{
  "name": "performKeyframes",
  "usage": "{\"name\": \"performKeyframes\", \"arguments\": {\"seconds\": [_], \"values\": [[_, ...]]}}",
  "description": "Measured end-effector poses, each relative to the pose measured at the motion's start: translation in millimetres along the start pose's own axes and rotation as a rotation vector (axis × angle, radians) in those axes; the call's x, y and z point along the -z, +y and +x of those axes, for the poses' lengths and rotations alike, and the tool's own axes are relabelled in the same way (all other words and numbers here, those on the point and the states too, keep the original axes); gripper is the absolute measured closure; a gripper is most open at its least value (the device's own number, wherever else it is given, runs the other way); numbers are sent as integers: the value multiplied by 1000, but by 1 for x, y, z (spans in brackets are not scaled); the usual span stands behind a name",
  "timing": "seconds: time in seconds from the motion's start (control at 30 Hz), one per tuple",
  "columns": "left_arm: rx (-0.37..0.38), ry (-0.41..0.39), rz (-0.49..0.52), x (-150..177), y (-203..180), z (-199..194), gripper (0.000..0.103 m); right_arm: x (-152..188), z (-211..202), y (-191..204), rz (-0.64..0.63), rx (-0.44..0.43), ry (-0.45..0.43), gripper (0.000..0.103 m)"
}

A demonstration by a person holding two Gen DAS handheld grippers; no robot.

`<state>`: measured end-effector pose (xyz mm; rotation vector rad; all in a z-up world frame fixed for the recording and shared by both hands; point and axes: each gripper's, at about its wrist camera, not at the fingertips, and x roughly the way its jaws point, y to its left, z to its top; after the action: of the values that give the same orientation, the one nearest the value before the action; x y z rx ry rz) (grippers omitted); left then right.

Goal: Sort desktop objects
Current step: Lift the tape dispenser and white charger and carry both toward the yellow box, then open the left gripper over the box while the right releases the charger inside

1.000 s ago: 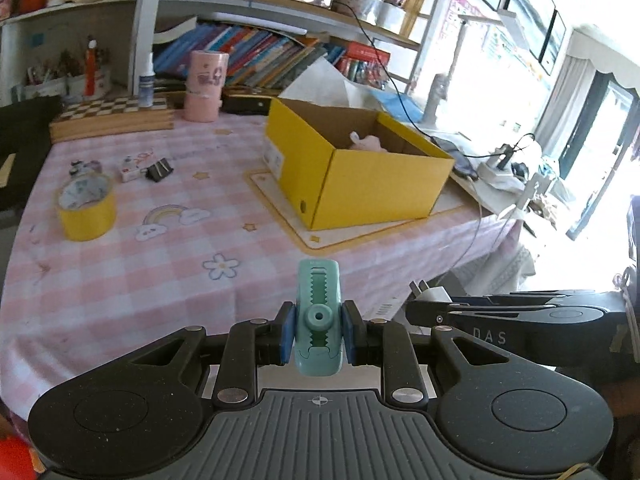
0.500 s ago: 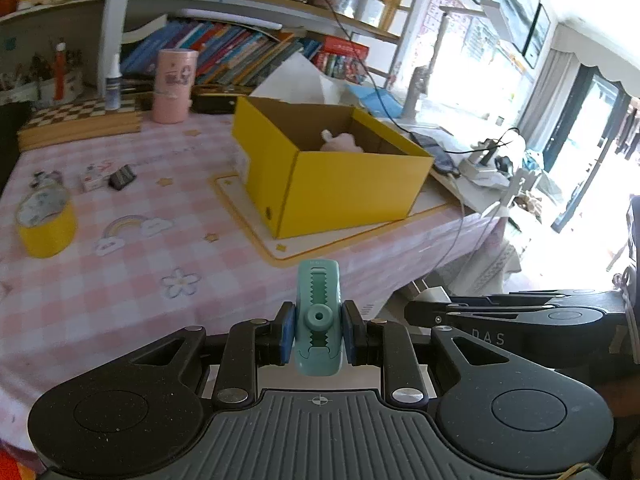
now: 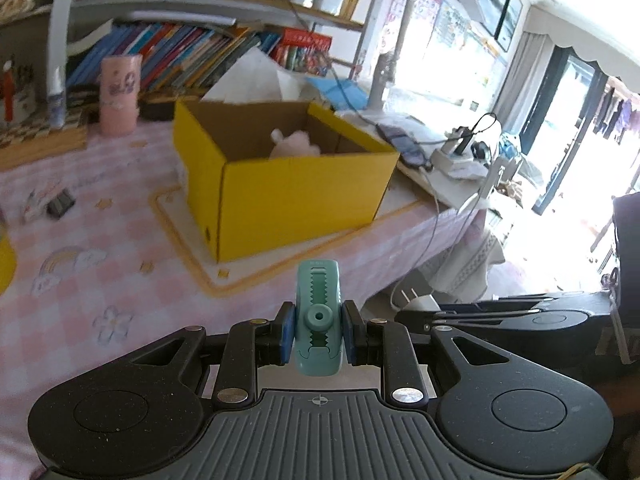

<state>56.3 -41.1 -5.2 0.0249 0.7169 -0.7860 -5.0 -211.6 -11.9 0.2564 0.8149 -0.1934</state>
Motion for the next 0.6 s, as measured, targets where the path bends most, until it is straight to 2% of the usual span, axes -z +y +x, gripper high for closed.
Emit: {"name": "performKeyframes", "arguments": {"seconds": [0.13, 0.3, 0.47, 0.6], "values": [[12, -39, 40, -26, -10, 17, 80, -20, 4, -17, 15, 11, -39, 79], [1, -125, 68, -66, -20, 37, 80, -58, 8, -41, 11, 26, -125, 79], [-69, -176, 61, -100, -19, 59, 80, -105, 17, -61, -18, 3, -192, 79], [-143, -162, 64, -118, -16, 86, 80, -145, 27, -69, -58, -48, -238, 79]]}}
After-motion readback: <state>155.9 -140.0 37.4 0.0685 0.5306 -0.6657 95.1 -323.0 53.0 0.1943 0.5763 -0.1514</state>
